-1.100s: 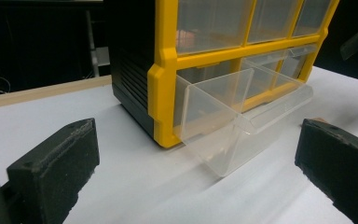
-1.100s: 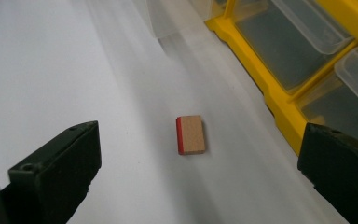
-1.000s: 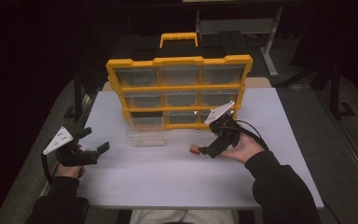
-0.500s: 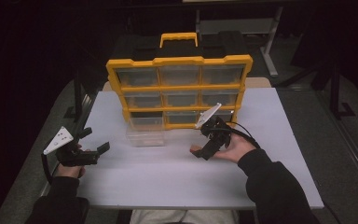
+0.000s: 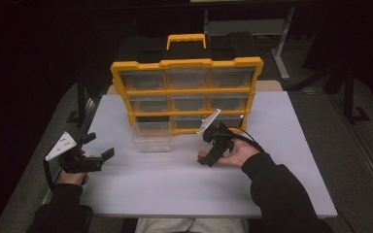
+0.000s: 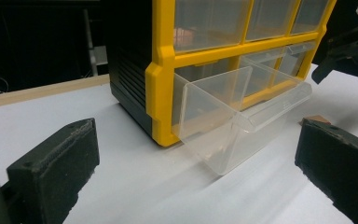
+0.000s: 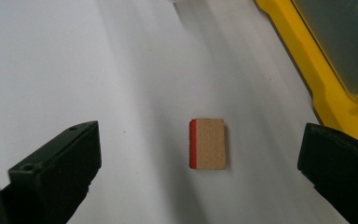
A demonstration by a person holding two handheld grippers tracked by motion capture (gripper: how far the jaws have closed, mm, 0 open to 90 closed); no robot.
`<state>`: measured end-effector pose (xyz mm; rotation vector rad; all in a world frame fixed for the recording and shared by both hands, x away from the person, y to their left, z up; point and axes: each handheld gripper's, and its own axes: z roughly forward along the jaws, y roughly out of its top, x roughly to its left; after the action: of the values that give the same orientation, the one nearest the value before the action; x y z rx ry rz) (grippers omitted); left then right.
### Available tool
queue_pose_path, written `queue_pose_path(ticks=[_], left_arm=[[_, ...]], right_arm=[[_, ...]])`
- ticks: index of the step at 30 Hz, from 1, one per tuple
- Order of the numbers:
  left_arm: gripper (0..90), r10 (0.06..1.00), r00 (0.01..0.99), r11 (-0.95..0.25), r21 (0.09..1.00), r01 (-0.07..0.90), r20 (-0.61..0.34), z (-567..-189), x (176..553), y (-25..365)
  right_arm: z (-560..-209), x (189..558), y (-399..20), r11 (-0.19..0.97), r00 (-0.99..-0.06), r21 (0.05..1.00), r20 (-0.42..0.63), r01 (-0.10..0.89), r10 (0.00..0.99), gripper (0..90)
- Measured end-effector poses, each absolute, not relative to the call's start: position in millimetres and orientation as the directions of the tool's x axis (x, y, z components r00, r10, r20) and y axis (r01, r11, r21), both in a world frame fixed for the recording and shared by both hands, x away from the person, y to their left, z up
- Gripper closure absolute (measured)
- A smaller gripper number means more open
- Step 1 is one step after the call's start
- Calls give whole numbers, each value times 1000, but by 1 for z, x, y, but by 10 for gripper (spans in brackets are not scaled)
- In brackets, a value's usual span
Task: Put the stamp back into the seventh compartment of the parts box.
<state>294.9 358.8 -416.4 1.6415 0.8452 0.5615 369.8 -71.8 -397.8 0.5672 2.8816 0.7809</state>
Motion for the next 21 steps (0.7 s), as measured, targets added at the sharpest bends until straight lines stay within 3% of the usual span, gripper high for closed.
queue_pose_path(ticks=[14,18,20,21], left_arm=[[0,774,629,-96,968,232,-74,-417,295,358],[0,773,630,-95,968,232,-75,-417,295,358],[0,772,631,-96,968,232,-75,-417,295,358],[0,772,631,-95,968,232,-75,-417,295,358]], right_arm=[[-414,379,-65,824,-929,455,16,337,370,0],[-419,381,-63,835,-935,442,26,329,355,46],[-420,383,-64,840,-940,438,38,321,340,144],[-421,384,-64,841,-940,437,36,321,340,148]])
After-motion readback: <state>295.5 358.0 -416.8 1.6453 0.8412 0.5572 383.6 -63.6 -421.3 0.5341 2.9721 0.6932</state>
